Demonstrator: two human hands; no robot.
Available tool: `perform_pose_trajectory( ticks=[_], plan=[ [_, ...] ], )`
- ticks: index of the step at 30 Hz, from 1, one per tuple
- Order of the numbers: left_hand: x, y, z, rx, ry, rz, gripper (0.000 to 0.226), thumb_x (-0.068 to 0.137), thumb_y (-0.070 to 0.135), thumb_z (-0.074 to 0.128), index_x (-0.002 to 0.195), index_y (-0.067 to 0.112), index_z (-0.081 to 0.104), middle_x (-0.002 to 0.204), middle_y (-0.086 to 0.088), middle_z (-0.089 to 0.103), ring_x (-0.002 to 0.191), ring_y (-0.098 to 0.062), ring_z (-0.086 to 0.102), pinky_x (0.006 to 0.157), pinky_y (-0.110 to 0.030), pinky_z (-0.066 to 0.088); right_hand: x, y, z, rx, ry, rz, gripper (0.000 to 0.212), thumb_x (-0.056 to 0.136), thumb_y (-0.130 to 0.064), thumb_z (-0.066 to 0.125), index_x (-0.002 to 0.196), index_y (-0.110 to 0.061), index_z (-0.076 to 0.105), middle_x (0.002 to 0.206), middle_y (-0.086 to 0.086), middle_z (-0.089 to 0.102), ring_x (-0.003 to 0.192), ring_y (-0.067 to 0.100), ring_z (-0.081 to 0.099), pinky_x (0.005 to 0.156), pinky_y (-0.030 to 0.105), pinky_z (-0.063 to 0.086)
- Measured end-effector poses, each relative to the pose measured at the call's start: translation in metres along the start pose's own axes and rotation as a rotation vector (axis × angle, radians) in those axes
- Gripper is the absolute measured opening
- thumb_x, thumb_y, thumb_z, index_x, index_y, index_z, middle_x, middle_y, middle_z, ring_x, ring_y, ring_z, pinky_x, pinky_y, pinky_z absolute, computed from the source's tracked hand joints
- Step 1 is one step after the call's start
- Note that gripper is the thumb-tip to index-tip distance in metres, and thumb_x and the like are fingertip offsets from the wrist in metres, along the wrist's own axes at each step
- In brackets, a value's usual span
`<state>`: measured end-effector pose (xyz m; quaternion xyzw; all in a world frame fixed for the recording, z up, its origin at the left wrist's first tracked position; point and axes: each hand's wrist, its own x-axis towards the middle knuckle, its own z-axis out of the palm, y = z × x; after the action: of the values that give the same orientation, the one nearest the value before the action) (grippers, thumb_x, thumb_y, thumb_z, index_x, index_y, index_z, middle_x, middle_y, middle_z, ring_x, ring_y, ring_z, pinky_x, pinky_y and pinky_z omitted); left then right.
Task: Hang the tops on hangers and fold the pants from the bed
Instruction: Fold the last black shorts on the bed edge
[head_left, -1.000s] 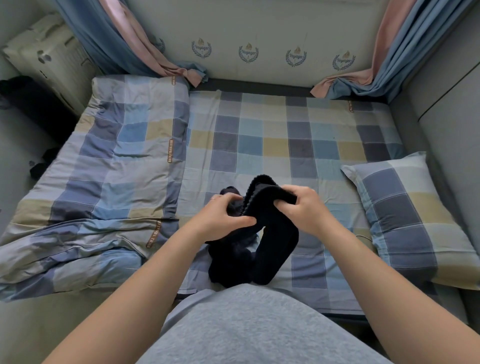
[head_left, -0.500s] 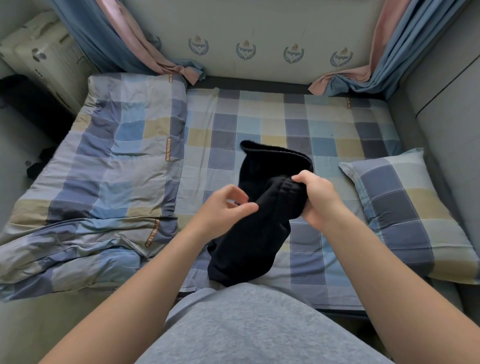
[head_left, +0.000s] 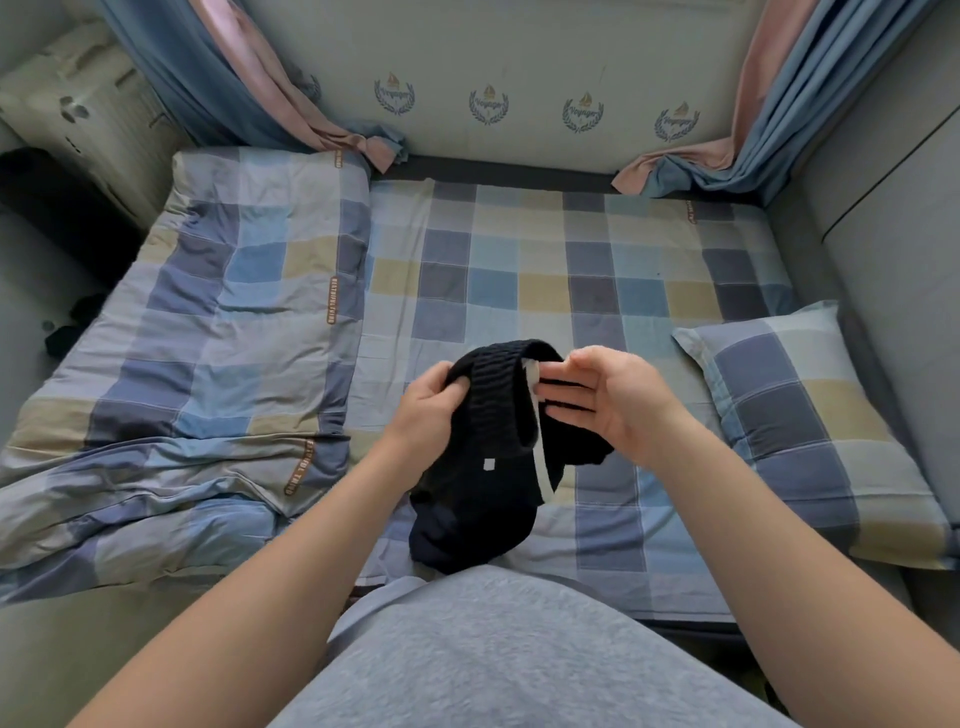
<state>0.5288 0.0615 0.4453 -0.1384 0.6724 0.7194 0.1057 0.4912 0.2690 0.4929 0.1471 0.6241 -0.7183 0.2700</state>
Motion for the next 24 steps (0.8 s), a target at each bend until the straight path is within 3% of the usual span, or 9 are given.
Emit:
perform_pose_trajectory(
  ticks=[2,5,7,10,13,16,19,21,24],
  plan=[
    [0.001,0.006,-0.003,-0.166,-0.011,-0.063,0.025,0.105,0.008,0.043,0.107,0.01,0.068,0.099,-0.01,0.072,0.09,-0.023,0.068,0.076,-0.032,0.057,0.001,0.008,-0.005,-0.241,0.048,-0.105,0.011,0.097,-0.018,0.062,0.108,-0.017,0.059,0.113,0.004,0.074,0.112,0.027,0.068,0.087,0.038,0.055],
    [0.006,0.016,-0.013,-0.3,-0.074,-0.111,0.032,0.103,0.009,0.046,0.099,0.018,0.076,0.098,-0.011,0.076,0.084,-0.023,0.073,0.072,-0.033,0.06,0.003,0.019,-0.004,-0.59,0.057,-0.284,0.058,0.087,-0.03,0.076,0.135,-0.032,0.043,0.143,-0.006,0.047,0.132,0.012,0.042,0.105,0.034,0.037],
    [0.009,0.023,-0.019,-0.33,-0.14,-0.12,0.035,0.099,0.008,0.049,0.093,0.02,0.08,0.096,-0.011,0.076,0.082,-0.022,0.074,0.069,-0.031,0.06,0.004,0.025,0.002,-0.68,-0.037,-0.271,0.072,0.082,-0.039,0.078,0.143,-0.036,0.039,0.145,-0.011,0.042,0.131,0.005,0.037,0.104,0.028,0.034],
    [0.009,0.031,-0.027,-0.385,-0.218,-0.126,0.029,0.083,0.011,0.056,0.088,0.022,0.083,0.089,-0.008,0.077,0.078,-0.019,0.075,0.064,-0.027,0.059,0.01,0.038,0.013,-0.735,-0.18,-0.151,0.041,0.086,-0.032,0.075,0.123,-0.03,0.058,0.119,-0.011,0.065,0.112,0.01,0.06,0.091,0.029,0.052],
    [0.008,0.032,-0.037,-0.415,-0.275,-0.154,0.029,0.08,0.014,0.055,0.086,0.019,0.083,0.084,-0.008,0.076,0.073,-0.019,0.073,0.063,-0.028,0.058,0.012,0.045,0.016,-0.777,-0.165,-0.17,0.002,0.097,-0.023,0.064,0.098,-0.023,0.065,0.083,-0.017,0.066,0.081,0.003,0.06,0.077,0.036,0.048],
    [0.008,0.027,-0.044,-0.219,-0.17,-0.21,0.028,0.096,0.01,0.05,0.09,0.016,0.077,0.082,-0.007,0.072,0.068,-0.017,0.069,0.06,-0.026,0.054,0.008,0.039,0.012,-0.8,-0.13,-0.229,0.024,0.097,-0.026,0.062,0.077,-0.039,0.063,0.061,-0.021,0.058,0.058,0.001,0.054,0.065,0.033,0.041],
    [0.009,0.021,-0.05,0.154,-0.038,-0.203,0.024,0.103,0.038,0.049,0.111,0.022,0.066,0.102,0.002,0.07,0.087,-0.011,0.068,0.071,-0.027,0.052,0.005,0.028,0.009,-0.814,-0.086,-0.301,0.013,0.094,-0.031,0.066,0.081,-0.032,0.065,0.066,-0.015,0.064,0.064,0.011,0.062,0.062,0.037,0.049],
    [0.007,0.017,-0.05,0.201,-0.074,-0.226,0.041,0.099,0.059,0.044,0.12,0.029,0.062,0.115,0.009,0.067,0.103,-0.009,0.064,0.088,-0.034,0.048,0.005,0.025,0.011,-0.818,-0.08,-0.342,0.019,0.093,-0.031,0.067,0.075,-0.03,0.061,0.059,-0.019,0.059,0.053,0.0,0.054,0.056,0.025,0.042],
    [0.003,0.005,-0.043,0.278,-0.204,-0.198,0.037,0.09,0.058,0.064,0.117,0.032,0.063,0.113,0.01,0.07,0.093,-0.003,0.071,0.073,-0.019,0.054,0.003,0.026,0.015,-0.765,-0.076,-0.381,0.02,0.093,-0.027,0.067,0.074,-0.024,0.063,0.054,-0.018,0.054,0.05,0.0,0.048,0.054,0.019,0.038]
  ],
)
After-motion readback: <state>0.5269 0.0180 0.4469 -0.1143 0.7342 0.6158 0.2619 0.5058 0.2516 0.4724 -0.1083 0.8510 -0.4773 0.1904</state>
